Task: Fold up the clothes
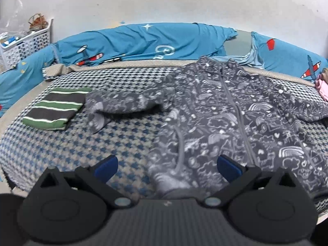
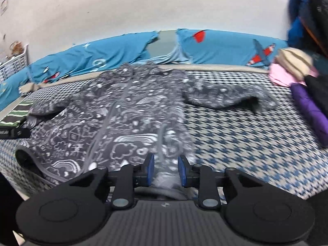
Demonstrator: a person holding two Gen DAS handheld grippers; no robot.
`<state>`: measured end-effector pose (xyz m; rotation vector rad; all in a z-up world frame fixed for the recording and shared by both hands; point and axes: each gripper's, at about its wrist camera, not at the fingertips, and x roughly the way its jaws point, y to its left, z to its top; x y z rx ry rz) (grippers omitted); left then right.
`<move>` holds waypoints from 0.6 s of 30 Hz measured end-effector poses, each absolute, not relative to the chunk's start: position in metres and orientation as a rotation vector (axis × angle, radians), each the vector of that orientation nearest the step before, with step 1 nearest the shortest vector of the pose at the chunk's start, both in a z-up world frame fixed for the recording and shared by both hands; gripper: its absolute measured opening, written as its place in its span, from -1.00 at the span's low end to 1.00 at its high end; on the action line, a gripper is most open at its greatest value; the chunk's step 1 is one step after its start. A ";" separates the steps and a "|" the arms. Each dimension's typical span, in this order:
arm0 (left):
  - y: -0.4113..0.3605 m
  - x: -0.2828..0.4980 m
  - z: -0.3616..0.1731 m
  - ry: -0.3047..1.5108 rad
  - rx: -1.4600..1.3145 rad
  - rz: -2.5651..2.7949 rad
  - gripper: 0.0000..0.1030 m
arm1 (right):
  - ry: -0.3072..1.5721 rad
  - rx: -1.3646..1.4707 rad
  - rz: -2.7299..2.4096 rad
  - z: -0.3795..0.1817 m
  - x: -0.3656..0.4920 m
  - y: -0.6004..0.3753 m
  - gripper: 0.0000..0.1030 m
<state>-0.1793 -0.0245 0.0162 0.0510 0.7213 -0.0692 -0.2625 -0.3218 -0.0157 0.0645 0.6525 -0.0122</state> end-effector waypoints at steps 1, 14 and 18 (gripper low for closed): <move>-0.027 -0.176 0.015 0.723 0.048 -0.081 1.00 | 0.663 0.061 0.000 -0.016 -0.257 -0.318 -0.54; -0.063 -0.128 -0.019 0.776 0.067 -0.129 1.00 | 0.769 0.132 0.035 -0.044 -0.199 -0.312 -0.55; -0.063 -0.124 -0.034 0.814 0.078 -0.132 1.00 | 0.808 0.151 -0.010 -0.054 -0.194 -0.320 -0.55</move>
